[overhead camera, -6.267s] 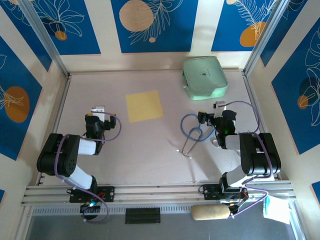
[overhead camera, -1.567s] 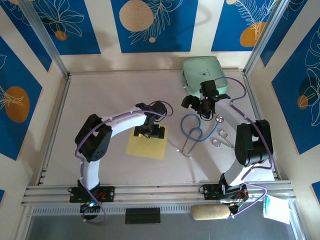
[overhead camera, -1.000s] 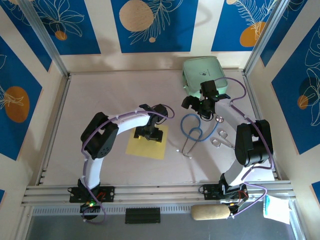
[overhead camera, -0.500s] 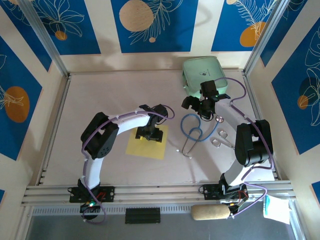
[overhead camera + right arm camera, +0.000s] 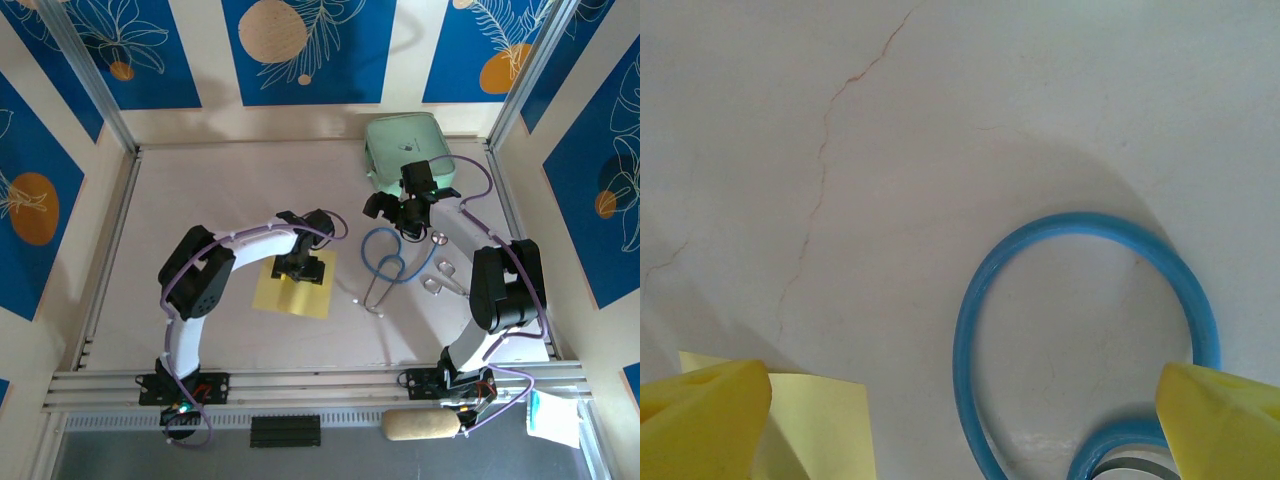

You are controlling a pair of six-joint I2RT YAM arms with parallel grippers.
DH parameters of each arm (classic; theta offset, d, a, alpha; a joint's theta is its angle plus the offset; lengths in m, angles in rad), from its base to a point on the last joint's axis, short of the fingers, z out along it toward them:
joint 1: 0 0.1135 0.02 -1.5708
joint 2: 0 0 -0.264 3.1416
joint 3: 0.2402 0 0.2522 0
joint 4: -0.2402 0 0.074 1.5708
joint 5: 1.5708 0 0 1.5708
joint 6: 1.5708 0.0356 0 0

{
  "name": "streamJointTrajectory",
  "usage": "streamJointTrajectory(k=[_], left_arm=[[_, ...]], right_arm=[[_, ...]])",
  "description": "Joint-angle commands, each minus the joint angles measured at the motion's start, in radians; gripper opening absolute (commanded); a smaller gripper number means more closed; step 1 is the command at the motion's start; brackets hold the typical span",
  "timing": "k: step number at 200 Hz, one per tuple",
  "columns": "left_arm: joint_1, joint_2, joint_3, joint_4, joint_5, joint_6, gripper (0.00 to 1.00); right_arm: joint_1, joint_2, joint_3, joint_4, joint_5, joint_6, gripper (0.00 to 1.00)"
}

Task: Fold a paper plane with a square sheet of paper (pick it up from the middle)
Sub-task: First fold the square sheet of paper in half at the center of the table.

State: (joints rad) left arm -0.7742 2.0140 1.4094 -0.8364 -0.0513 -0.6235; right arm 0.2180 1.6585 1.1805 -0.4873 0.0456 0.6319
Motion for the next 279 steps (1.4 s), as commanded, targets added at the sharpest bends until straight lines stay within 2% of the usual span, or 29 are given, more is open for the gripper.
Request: streamJointTrajectory(k=[1,43,79,102,128,166,211,251,279], left_arm=[[0.01,0.043,-0.055,-0.007,-0.001,-0.012,0.79],[0.023,0.002,-0.066,0.022,0.019,-0.016,0.71],[0.051,-0.076,-0.097,0.087,0.074,-0.027,0.53],[0.079,-0.155,-0.124,0.158,0.143,-0.028,0.4],[0.117,-0.26,-0.171,0.289,0.269,-0.05,0.32],[0.167,-0.374,-0.281,0.56,0.433,-0.144,0.32],[0.221,-0.347,-0.413,0.819,0.459,-0.276,0.32],[0.243,-0.272,-0.446,0.792,0.408,-0.264,0.32],[0.245,-0.236,-0.43,0.689,0.362,-0.207,0.32]], right_arm=[[-0.001,-0.003,0.019,-0.025,-0.009,0.003,0.99],[-0.001,-0.006,0.02,-0.024,-0.012,0.006,0.99],[-0.002,-0.024,0.002,0.008,-0.031,0.025,0.99],[-0.007,-0.048,-0.02,0.047,-0.061,0.045,0.99],[-0.015,-0.083,-0.063,0.106,-0.113,0.072,0.99],[-0.022,-0.116,-0.131,0.21,-0.247,0.095,1.0],[0.006,-0.085,-0.191,0.347,-0.434,0.14,0.96],[0.078,-0.029,-0.19,0.355,-0.46,0.143,0.88],[0.133,0.029,-0.165,0.329,-0.454,0.13,0.76]])
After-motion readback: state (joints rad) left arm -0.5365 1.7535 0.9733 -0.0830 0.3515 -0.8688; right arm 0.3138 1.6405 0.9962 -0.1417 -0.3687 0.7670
